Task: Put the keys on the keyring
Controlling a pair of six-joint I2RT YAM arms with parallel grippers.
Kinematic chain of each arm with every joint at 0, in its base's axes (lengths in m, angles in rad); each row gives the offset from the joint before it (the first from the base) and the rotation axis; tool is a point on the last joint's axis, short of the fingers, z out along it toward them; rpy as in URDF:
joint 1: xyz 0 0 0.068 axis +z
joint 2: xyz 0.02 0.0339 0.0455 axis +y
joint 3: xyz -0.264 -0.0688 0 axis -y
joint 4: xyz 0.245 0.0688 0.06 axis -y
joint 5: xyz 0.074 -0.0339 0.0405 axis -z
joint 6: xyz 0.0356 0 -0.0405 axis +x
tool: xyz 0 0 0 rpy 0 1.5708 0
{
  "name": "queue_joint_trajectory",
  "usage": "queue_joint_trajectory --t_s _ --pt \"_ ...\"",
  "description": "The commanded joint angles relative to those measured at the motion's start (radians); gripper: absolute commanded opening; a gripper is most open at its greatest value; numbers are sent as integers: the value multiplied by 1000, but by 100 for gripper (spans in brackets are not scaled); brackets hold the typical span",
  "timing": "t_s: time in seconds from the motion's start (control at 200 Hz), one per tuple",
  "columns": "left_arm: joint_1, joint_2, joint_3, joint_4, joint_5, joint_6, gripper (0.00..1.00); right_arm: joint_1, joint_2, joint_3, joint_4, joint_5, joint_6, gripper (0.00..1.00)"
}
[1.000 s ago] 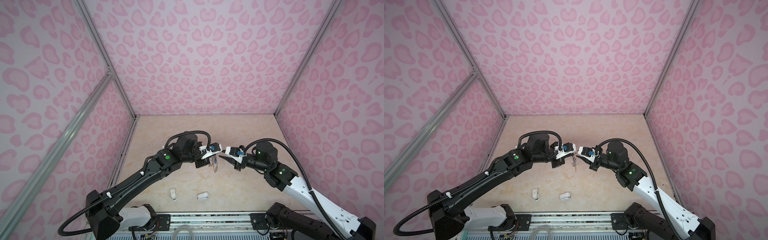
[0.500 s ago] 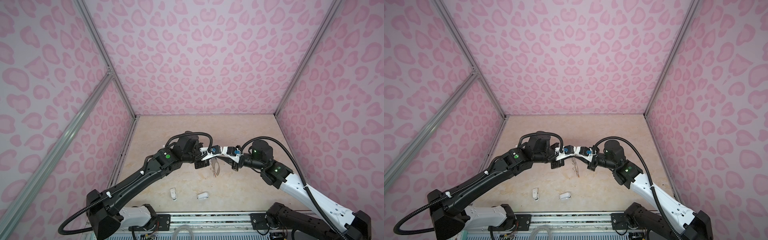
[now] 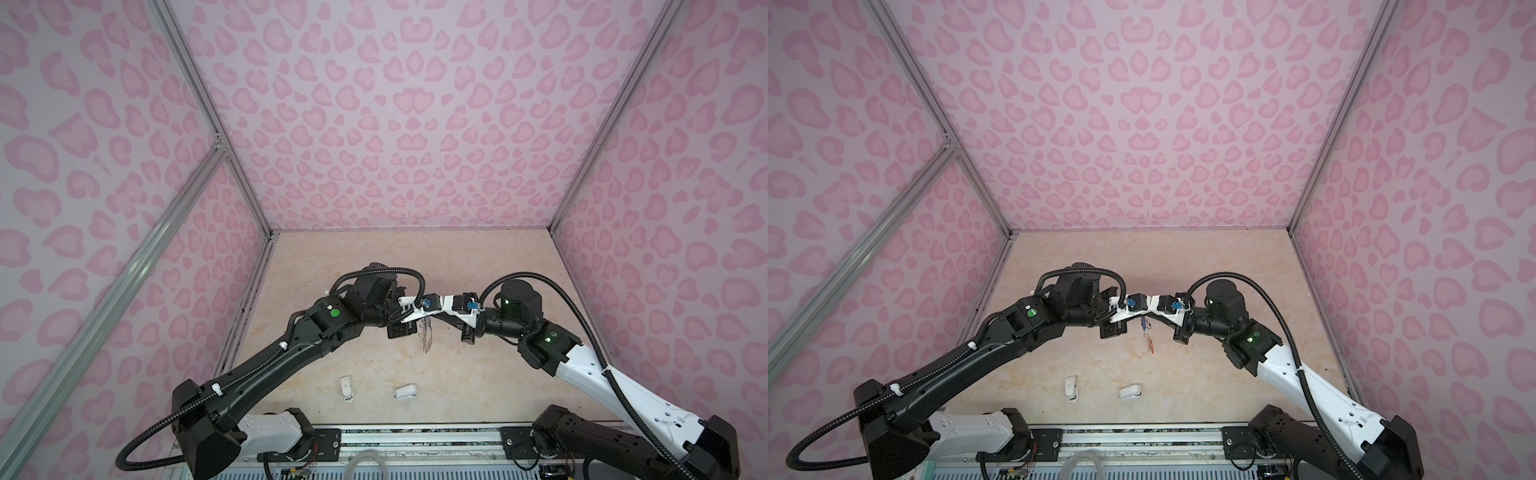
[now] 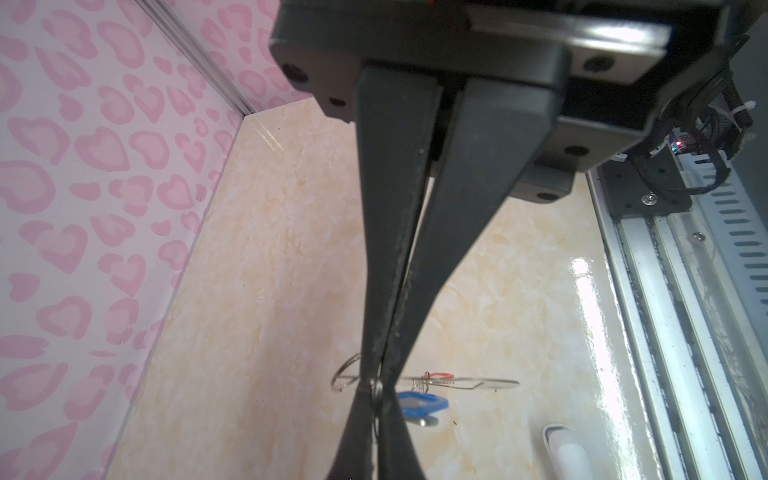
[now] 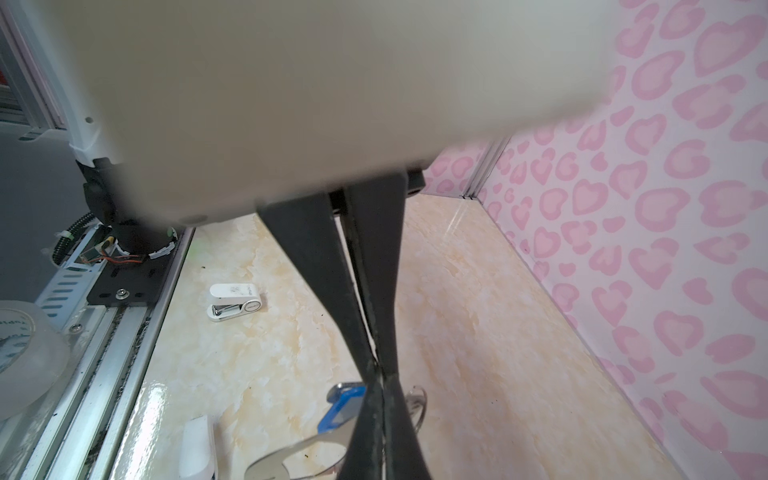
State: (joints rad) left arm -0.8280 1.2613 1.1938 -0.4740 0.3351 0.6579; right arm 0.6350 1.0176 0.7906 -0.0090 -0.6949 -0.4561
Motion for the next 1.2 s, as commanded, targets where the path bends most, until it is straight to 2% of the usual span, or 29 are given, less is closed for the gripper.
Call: queue_joint_trajectory --t_s 0.0,0.125,0.25,0.435,0.67,0.965,1.13,1.195 --pt "3 -20 -17 54 67 4 6 1 -3 -10 36 17 11 0" --pt "32 -32 -33 77 95 -39 23 0 -13 -27 70 11 24 0" --pt "85 -63 -83 138 158 -112 28 -5 -33 -58 146 2 66 0" --pt "127 -111 -174 269 244 -205 28 -8 -36 -72 227 -33 118 0" --pt "132 -137 -228 387 262 -285 28 -8 -31 -99 344 -59 168 0" --pt "133 -124 -229 375 231 -293 24 -5 -31 -91 375 -60 169 0" --pt "133 -107 -216 368 251 -290 21 -6 -34 -89 394 -57 175 0" --pt "133 -103 -216 363 259 -287 17 -6 -36 -92 406 -51 178 0"
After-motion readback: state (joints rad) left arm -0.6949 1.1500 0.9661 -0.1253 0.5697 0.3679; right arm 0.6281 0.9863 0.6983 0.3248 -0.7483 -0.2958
